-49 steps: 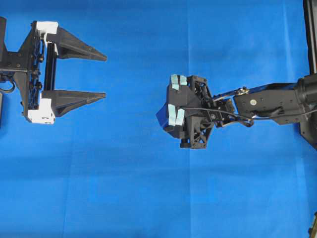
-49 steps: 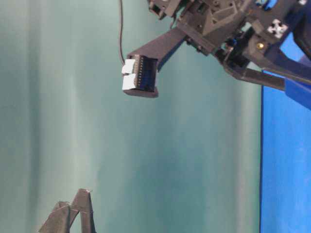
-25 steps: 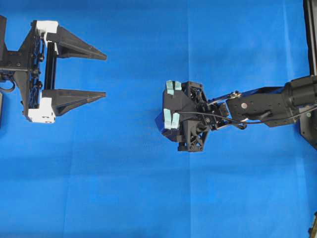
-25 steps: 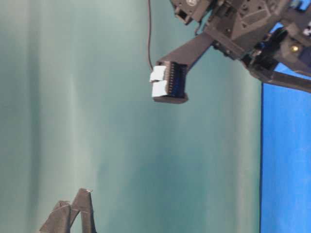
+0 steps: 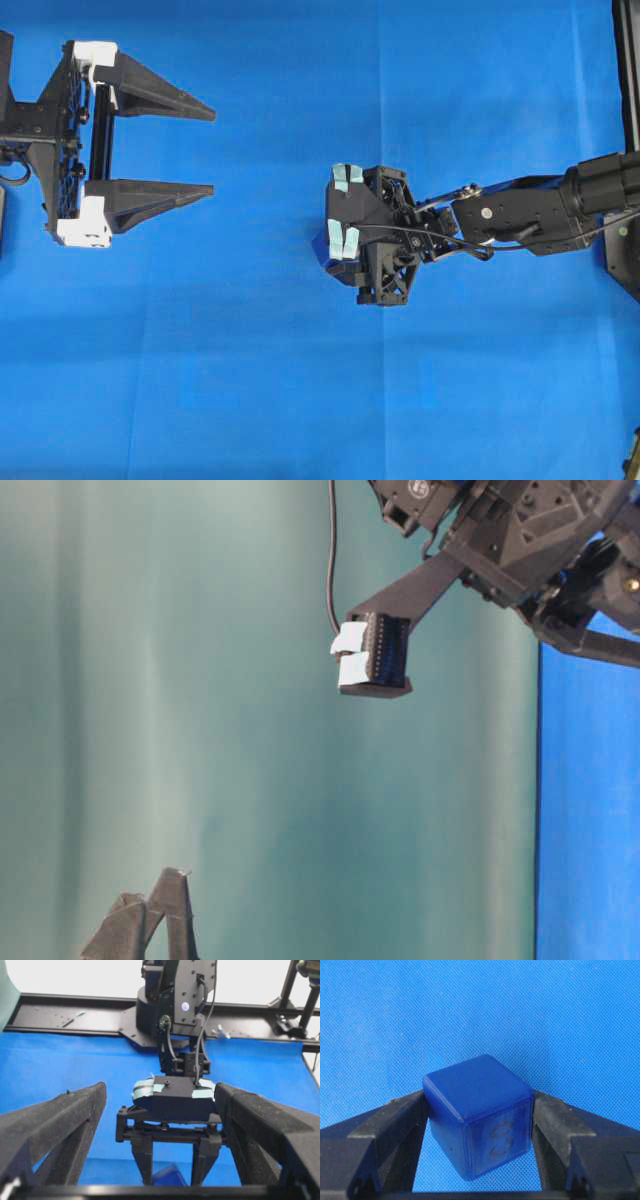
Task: Handover the blue block to the right arm after grasping it with the left arm, then place it in the designated position.
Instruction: 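Rotate the right wrist and lower the cube toward the table center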
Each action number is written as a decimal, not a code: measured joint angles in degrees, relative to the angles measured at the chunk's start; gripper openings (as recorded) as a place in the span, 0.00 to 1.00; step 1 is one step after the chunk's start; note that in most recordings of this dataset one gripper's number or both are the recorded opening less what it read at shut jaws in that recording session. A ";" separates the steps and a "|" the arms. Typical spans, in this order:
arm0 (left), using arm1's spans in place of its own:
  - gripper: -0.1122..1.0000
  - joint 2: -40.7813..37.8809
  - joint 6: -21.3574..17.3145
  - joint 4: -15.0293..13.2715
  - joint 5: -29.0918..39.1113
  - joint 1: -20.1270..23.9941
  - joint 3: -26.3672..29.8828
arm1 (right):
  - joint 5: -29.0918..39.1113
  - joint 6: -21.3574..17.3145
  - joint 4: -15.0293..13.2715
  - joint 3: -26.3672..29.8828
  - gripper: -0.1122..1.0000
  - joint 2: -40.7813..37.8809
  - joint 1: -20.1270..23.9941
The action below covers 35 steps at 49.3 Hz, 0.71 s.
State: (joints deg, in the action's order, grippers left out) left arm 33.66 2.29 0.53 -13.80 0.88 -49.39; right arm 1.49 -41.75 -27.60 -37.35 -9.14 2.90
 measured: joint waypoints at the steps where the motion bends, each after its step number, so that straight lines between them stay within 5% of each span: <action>1: 0.94 0.00 -0.09 0.00 0.00 0.00 0.00 | -0.18 0.00 0.00 0.09 0.59 0.00 0.00; 27: 0.94 0.09 -0.18 0.00 0.00 -0.09 -0.09 | -1.67 0.00 0.79 -0.53 0.59 0.00 -0.79; 35: 0.94 0.09 -0.18 0.00 0.00 0.00 -0.09 | -1.76 -0.09 1.76 -0.53 0.93 0.00 -0.79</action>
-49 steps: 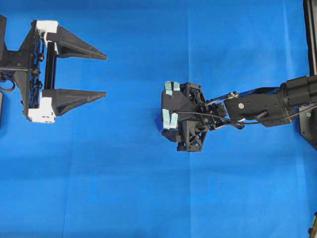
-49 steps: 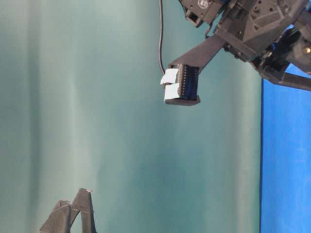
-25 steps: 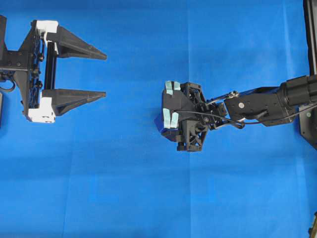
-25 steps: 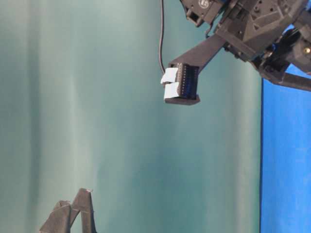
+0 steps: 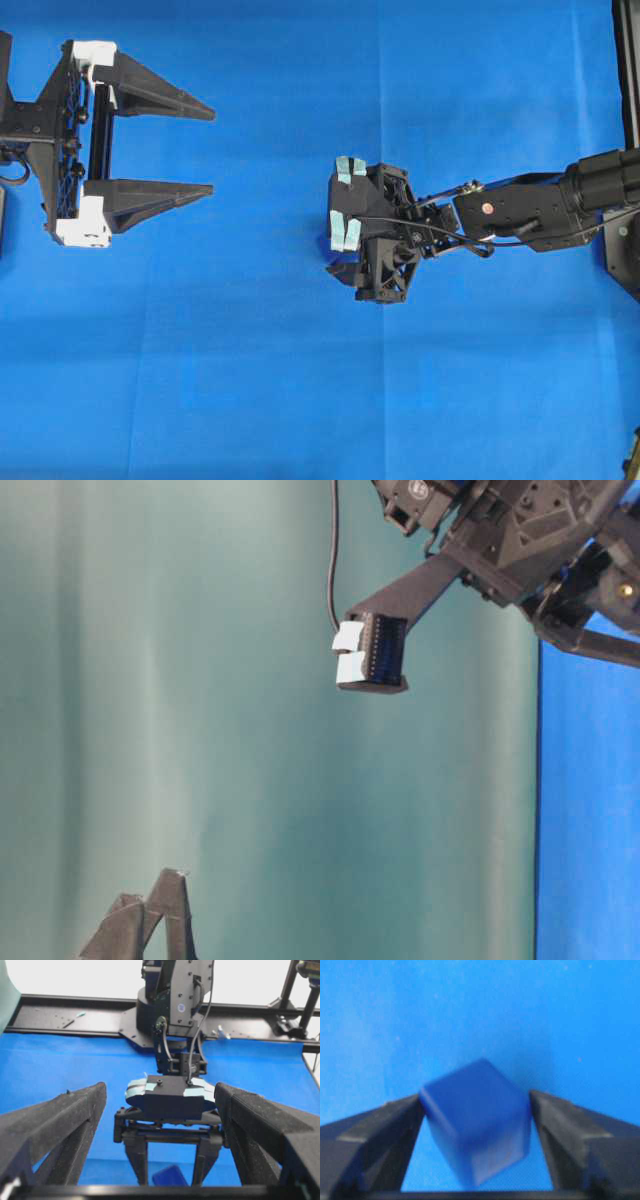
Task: Handover the blue block to the right arm after grasping it with the left arm, then place it in the designated position.
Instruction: 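Rotate the right wrist and lower the cube toward the table center, then open the right gripper to release the cube on the table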
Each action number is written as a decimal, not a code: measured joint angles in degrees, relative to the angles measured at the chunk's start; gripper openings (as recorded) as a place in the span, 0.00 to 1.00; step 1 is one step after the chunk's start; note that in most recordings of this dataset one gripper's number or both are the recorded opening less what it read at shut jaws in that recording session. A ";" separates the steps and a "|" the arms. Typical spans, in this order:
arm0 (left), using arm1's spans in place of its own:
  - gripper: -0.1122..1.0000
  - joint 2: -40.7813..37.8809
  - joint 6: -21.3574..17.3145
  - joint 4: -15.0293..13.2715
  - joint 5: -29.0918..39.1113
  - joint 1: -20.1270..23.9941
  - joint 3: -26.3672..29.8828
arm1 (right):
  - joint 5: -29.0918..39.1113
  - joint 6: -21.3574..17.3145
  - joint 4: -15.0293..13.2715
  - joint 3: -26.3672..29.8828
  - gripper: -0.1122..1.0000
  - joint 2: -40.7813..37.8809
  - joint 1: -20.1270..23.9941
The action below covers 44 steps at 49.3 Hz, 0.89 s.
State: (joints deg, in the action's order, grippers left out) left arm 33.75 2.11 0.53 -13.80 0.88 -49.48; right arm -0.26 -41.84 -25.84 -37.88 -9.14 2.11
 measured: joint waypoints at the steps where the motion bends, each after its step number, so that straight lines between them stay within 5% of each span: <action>1: 0.94 0.00 0.00 0.00 0.00 0.00 0.09 | 0.00 -0.09 0.00 0.00 0.95 0.09 0.00; 9: 0.94 0.09 0.00 0.00 0.00 0.00 0.09 | 0.09 -0.09 0.70 0.00 0.87 0.09 0.00; 21: 0.94 0.18 0.09 0.00 0.00 0.00 0.09 | 1.49 -0.09 0.79 0.00 0.88 2.29 0.00; 44: 0.94 0.18 0.09 0.00 0.00 0.00 0.09 | 14.85 0.44 0.44 0.00 0.88 19.78 0.35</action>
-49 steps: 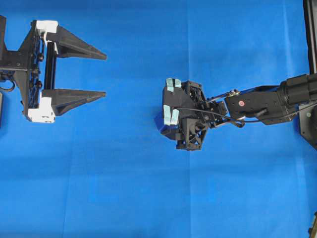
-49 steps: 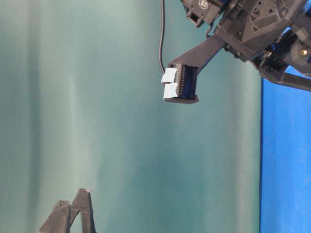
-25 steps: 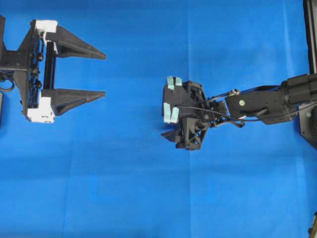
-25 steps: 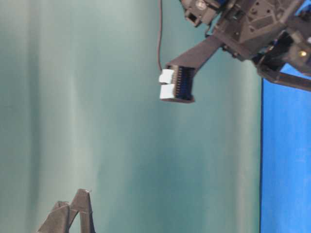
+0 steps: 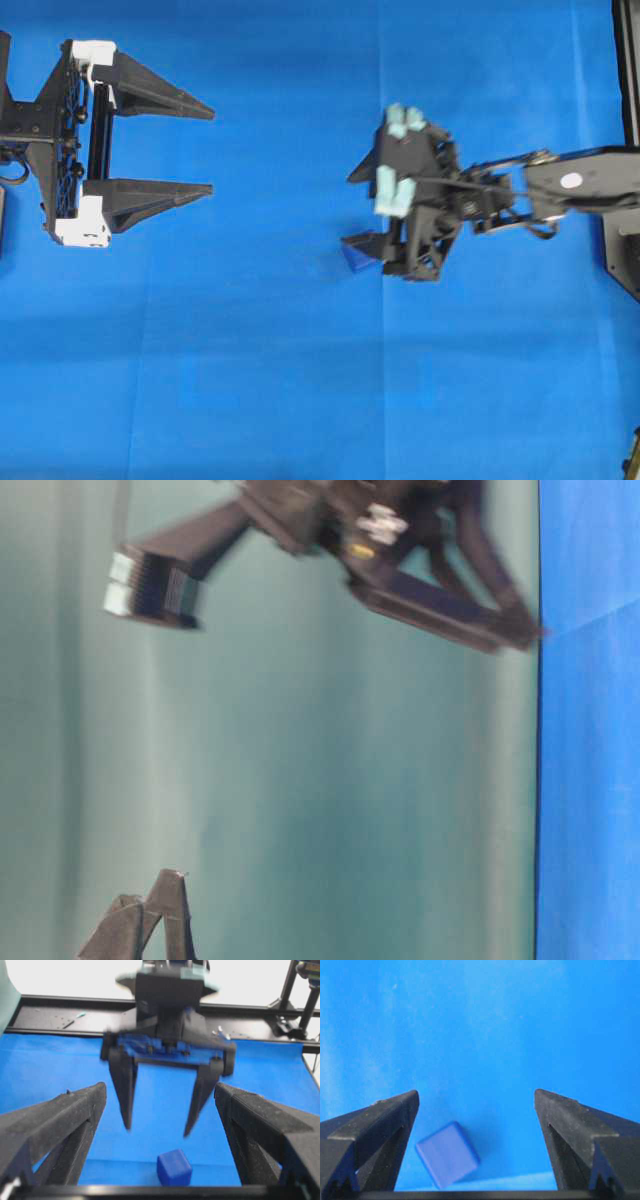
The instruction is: Handover the blue block to the right arm after grasping it with the left arm, then place it in the designated position.
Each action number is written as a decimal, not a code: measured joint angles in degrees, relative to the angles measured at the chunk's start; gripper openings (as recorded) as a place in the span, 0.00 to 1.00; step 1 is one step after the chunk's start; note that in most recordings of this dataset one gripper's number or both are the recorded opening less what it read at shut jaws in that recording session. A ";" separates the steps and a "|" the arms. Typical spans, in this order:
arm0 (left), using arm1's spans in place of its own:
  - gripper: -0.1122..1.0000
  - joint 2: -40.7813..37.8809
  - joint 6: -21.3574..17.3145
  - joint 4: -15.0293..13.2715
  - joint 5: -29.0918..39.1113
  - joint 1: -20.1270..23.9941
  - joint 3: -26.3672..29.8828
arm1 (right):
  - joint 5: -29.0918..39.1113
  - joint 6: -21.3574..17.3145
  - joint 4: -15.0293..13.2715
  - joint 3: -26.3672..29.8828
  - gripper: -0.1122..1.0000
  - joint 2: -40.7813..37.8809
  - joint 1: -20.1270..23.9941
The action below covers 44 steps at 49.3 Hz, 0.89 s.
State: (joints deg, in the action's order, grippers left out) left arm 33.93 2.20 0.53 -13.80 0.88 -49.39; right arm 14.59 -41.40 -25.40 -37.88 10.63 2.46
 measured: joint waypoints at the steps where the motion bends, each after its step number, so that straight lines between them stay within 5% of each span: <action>1: 0.94 -0.09 0.00 0.00 0.00 0.00 -0.09 | 0.62 0.00 -0.18 -0.09 0.88 1.05 -0.09; 25: 0.94 -0.09 0.00 0.00 0.00 0.00 0.00 | 10.02 0.26 -3.25 -1.32 0.87 18.63 0.00; 44: 0.94 -0.09 0.00 0.00 -0.09 0.00 0.00 | 10.28 0.35 -3.87 -3.25 0.87 24.87 0.00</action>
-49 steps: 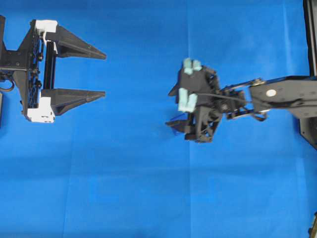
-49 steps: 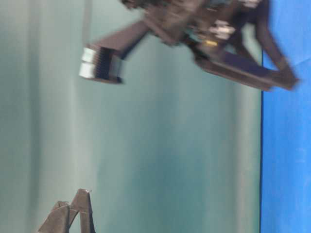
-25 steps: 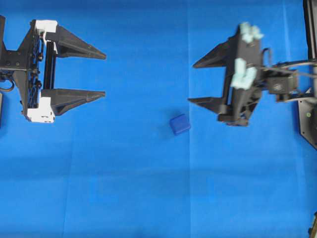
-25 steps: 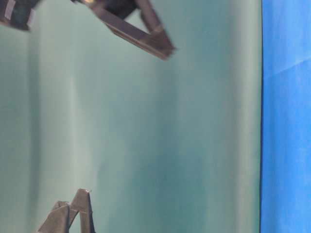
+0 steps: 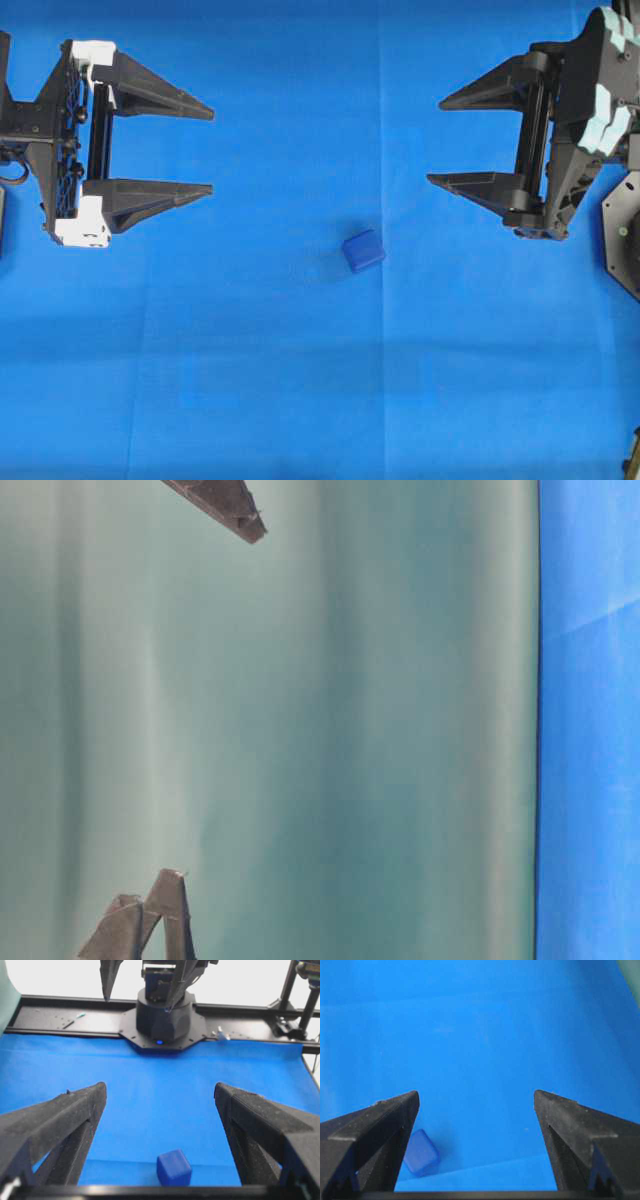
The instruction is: Handover the blue block to the right arm after grasping it with the left arm, then place it in the designated position.
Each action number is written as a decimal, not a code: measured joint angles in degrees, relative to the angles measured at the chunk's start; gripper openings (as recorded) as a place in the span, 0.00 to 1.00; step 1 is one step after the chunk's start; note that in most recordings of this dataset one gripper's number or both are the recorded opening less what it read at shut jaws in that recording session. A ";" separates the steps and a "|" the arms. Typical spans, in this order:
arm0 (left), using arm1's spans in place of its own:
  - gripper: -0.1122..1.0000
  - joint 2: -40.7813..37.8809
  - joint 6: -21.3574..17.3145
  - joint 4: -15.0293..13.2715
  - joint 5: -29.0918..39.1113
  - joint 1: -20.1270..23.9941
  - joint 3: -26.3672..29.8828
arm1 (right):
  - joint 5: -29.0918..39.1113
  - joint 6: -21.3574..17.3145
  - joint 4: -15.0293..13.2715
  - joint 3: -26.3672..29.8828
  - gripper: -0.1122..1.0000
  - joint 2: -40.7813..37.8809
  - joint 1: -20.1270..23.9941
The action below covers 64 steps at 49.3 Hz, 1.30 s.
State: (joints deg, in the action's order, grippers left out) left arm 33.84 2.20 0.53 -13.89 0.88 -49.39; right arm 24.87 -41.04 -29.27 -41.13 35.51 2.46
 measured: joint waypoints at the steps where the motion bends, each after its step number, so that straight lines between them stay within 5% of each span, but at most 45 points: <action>1: 0.94 0.09 0.00 0.00 0.00 0.00 -0.09 | 0.00 0.00 -0.09 0.00 0.87 0.00 0.00; 44: 0.94 0.00 0.18 0.00 -0.26 0.00 0.00 | -20.65 0.00 -4.13 -4.13 0.87 1.85 -1.41; 64: 0.94 0.00 0.18 0.00 -0.44 0.00 0.00 | -21.97 0.00 -4.22 -4.57 0.87 1.76 -2.37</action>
State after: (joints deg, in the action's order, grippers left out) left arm 33.84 2.37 0.53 -14.33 0.88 -49.39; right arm 2.90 -41.04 -33.49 -45.70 37.27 0.09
